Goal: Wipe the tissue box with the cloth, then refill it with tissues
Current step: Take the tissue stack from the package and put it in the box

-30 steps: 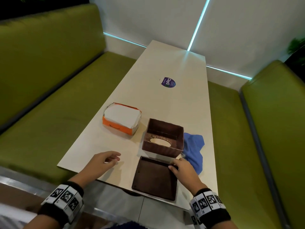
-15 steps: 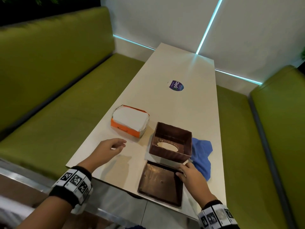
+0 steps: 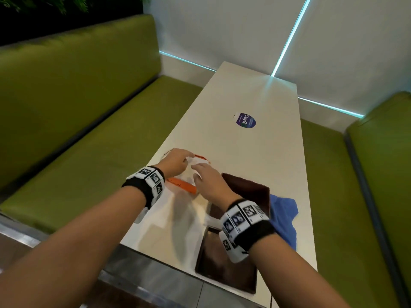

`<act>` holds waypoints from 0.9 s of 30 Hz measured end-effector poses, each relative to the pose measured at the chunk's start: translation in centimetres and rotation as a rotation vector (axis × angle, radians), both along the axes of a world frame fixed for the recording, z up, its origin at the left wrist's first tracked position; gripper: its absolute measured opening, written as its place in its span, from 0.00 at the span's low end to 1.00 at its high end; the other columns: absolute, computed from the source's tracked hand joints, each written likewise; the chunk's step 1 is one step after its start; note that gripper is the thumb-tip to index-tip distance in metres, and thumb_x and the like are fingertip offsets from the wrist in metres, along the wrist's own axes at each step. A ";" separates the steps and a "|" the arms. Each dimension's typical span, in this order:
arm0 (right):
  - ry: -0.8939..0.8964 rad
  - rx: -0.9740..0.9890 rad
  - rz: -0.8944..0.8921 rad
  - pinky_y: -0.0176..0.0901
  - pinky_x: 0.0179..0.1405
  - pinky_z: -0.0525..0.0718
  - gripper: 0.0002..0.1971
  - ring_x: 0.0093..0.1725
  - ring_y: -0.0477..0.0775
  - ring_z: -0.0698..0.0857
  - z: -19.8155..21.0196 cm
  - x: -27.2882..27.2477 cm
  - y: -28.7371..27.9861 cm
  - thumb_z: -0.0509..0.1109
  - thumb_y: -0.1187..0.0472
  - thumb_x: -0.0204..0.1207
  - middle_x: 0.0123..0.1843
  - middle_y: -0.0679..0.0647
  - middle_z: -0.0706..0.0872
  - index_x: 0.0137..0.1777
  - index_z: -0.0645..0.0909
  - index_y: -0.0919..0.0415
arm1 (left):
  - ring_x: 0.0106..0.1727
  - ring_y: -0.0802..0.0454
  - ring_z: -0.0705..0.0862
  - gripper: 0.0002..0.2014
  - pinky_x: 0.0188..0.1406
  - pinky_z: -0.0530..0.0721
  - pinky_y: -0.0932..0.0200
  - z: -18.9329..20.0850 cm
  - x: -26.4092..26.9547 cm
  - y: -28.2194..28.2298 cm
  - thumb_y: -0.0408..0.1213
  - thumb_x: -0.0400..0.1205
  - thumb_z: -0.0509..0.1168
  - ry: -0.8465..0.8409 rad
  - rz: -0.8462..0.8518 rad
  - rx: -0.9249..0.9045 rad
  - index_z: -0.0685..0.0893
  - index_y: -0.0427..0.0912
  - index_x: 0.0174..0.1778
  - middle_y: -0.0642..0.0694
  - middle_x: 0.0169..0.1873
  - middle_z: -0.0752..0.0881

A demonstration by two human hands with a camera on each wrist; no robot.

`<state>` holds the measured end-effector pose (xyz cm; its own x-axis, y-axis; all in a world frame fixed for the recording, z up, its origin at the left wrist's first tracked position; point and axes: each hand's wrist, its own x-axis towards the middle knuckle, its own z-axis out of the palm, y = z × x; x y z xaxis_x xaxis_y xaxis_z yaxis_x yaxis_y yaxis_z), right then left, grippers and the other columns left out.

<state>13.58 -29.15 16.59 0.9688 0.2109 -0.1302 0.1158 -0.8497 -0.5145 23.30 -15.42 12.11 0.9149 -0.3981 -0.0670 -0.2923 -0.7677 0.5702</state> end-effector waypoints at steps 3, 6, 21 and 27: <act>0.073 -0.086 0.010 0.52 0.74 0.70 0.21 0.75 0.63 0.72 -2.1 2.4 1.0 0.56 0.67 0.83 0.75 0.63 0.72 0.76 0.70 0.68 | 0.68 0.39 0.80 0.20 0.68 0.74 0.50 -1.1 0.6 -0.2 0.25 0.81 0.54 -0.006 -0.027 0.107 0.83 0.38 0.66 0.39 0.64 0.85; 0.137 -0.222 0.016 0.57 0.72 0.72 0.19 0.73 0.68 0.72 -4.6 2.3 1.0 0.56 0.63 0.82 0.75 0.65 0.70 0.71 0.71 0.69 | 0.74 0.39 0.71 0.21 0.75 0.68 0.46 -2.9 0.8 0.6 0.32 0.84 0.56 0.018 -0.003 0.183 0.76 0.43 0.74 0.43 0.71 0.80; -0.036 -0.198 -0.144 0.51 0.71 0.68 0.17 0.74 0.61 0.68 -4.8 2.8 2.6 0.54 0.54 0.86 0.72 0.55 0.78 0.71 0.73 0.58 | 0.59 0.44 0.69 0.25 0.53 0.71 0.50 -1.5 -0.6 2.4 0.50 0.77 0.72 0.048 -0.113 0.413 0.76 0.55 0.70 0.51 0.58 0.84; 0.039 -0.214 -0.200 0.57 0.71 0.70 0.26 0.75 0.65 0.64 -5.6 2.0 2.5 0.70 0.51 0.78 0.74 0.56 0.72 0.72 0.68 0.58 | 0.66 0.41 0.68 0.34 0.65 0.72 0.48 -1.6 -1.5 2.6 0.48 0.75 0.75 0.041 -0.090 0.396 0.71 0.52 0.77 0.49 0.68 0.76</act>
